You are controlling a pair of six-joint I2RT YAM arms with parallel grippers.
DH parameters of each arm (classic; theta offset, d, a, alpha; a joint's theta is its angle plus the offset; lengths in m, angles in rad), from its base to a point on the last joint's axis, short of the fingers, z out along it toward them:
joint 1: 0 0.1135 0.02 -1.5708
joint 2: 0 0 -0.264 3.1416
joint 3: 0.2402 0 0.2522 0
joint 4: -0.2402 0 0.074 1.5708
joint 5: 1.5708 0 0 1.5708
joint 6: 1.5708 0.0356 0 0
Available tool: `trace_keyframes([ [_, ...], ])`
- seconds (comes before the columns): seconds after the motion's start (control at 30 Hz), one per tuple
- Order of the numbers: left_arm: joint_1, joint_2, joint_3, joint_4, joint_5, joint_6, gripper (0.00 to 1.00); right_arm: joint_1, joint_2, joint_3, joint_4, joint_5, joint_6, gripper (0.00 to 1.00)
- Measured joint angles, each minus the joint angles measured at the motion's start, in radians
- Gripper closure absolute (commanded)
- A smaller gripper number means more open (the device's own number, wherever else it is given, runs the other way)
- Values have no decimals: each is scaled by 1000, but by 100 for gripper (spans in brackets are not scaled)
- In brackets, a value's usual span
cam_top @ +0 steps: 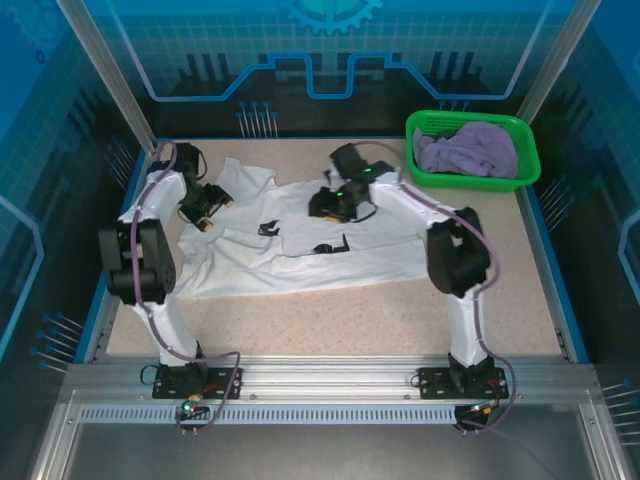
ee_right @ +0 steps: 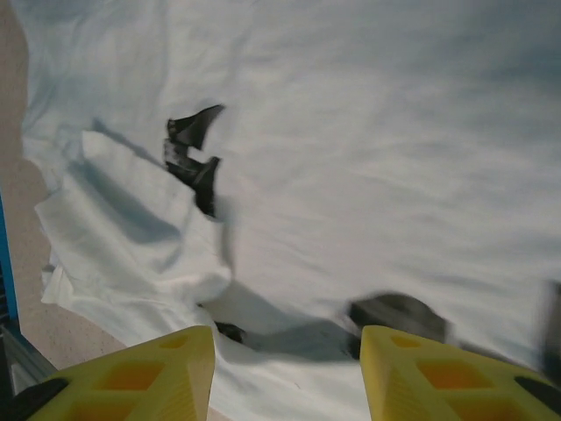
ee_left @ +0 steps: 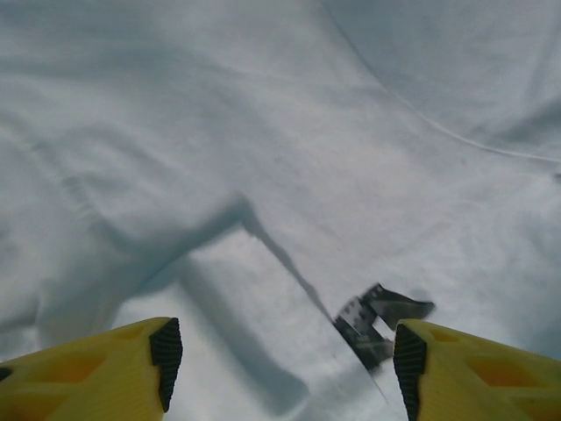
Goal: Fold and stack the t-shirts
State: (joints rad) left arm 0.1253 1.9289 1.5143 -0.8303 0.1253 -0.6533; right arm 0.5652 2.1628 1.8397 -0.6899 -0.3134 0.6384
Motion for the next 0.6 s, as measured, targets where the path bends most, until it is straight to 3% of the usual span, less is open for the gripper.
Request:
trace_keyframes([
  [0.33,-25,107,13,6,-6,147,40,159,375,410,-126,1,-31,54],
  [0.43,-26,119,22,18,-7,163,43,170,435,518,-161,25,-30,55],
  [0.6,-31,134,22,27,-9,180,48,168,443,540,-194,55,-29,60],
])
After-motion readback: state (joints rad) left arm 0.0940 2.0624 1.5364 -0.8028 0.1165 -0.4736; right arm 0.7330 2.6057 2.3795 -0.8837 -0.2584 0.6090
